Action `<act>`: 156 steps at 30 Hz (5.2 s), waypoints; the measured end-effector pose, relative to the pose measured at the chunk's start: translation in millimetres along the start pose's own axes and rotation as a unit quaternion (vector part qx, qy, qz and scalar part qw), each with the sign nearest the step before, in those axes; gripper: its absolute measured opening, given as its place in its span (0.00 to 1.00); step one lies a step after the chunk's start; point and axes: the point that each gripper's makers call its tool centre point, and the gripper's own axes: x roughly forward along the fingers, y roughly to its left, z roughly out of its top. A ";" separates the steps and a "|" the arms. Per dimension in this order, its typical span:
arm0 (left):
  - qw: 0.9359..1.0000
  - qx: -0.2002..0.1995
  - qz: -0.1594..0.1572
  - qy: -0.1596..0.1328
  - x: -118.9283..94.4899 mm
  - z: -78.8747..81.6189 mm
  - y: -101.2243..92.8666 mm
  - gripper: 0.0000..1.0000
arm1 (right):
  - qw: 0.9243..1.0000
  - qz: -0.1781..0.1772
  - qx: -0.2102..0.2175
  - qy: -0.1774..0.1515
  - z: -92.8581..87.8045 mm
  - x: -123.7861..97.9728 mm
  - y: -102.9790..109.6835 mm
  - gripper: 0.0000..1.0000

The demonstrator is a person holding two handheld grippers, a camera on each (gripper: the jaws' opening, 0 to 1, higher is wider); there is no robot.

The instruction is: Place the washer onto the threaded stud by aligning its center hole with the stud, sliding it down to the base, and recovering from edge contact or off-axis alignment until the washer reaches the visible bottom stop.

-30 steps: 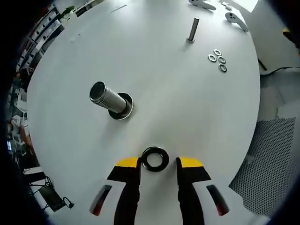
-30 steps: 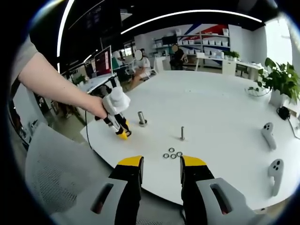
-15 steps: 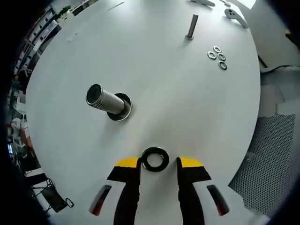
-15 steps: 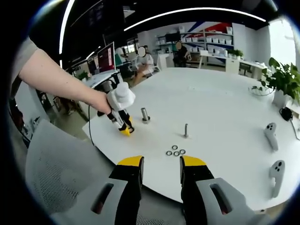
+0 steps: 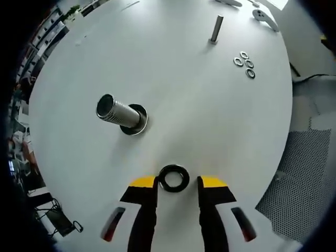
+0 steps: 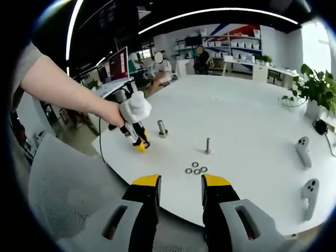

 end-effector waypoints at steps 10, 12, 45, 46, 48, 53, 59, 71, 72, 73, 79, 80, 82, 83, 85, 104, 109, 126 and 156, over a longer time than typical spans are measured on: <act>1.000 0.003 0.003 -0.008 -1.3 0.2 -0.1 0.21 | 1.000 -0.001 0.001 -0.005 1.8 -0.2 -1.0 0.33; 1.000 0.003 0.003 -0.010 -1.7 0.1 -0.3 0.21 | 1.000 -0.002 0.002 -0.007 2.4 -0.7 -1.3 0.33; 0.997 -0.018 0.006 -0.074 -3.3 2.1 0.1 0.19 | 1.000 -0.005 0.010 -0.019 6.4 -2.1 -3.5 0.31; 0.997 -0.013 0.007 -0.074 -3.6 2.0 0.1 0.19 | 1.000 -0.005 0.010 -0.018 6.1 -1.9 -3.6 0.31; 0.997 -0.012 0.006 -0.075 -4.4 2.3 1.3 0.19 | 1.000 -0.005 0.009 -0.017 5.8 -1.9 -3.3 0.31; 0.996 -0.010 0.011 -0.089 -11.4 5.7 4.9 0.19 | 1.000 -0.008 -0.002 -0.013 4.7 -1.2 -3.2 0.31; 0.994 -0.010 0.019 -0.109 -22.4 12.5 11.5 0.19 | 1.000 -0.006 0.000 -0.011 4.0 -1.1 -2.8 0.31; 0.988 -0.016 0.031 -0.148 -46.4 29.7 24.3 0.19 | 1.000 -0.004 -0.001 -0.011 3.7 -0.9 -1.5 0.31; 0.988 -0.018 0.032 -0.152 -48.0 31.5 25.4 0.19 | 1.000 -0.004 -0.001 -0.009 3.4 -1.0 -1.5 0.31; 0.987 -0.021 0.033 -0.156 -49.6 33.4 26.3 0.19 | 1.000 -0.004 -0.001 -0.010 3.3 -0.8 -1.9 0.31; 0.984 -0.022 0.037 -0.172 -60.6 45.1 31.3 0.19 | 1.000 -0.004 -0.001 -0.011 4.0 -1.1 -1.8 0.31; 0.984 -0.020 0.036 -0.173 -62.1 46.4 30.8 0.19 | 1.000 -0.003 -0.001 -0.011 4.1 -1.1 -1.9 0.31; 0.983 -0.015 0.039 -0.176 -66.1 49.1 30.4 0.19 | 1.000 -0.003 0.000 -0.012 4.4 -1.5 -1.6 0.31; 0.983 -0.014 0.039 -0.177 -66.9 49.8 30.4 0.19 | 1.000 -0.004 0.000 -0.013 4.5 -1.6 -1.6 0.31; 0.983 -0.008 0.042 -0.181 -69.3 53.3 31.4 0.19 | 1.000 -0.004 0.001 -0.014 4.9 -1.7 -2.0 0.31; 0.982 0.009 0.056 -0.180 -69.1 76.8 47.9 0.19 | 1.000 -0.006 0.002 -0.017 5.9 -1.7 -3.6 0.31; 0.984 0.026 0.058 -0.166 -65.5 75.7 47.4 0.19 | 1.000 -0.006 0.002 -0.018 6.3 -1.9 -3.5 0.31; 0.987 0.032 0.058 -0.149 -46.6 75.4 49.0 0.19 | 1.000 -0.006 0.004 -0.019 6.7 -1.7 -4.0 0.31; 0.978 -0.031 0.077 -0.191 -17.9 70.8 41.5 0.21 | 1.000 -0.010 0.005 -0.023 7.6 -2.6 -5.6 0.30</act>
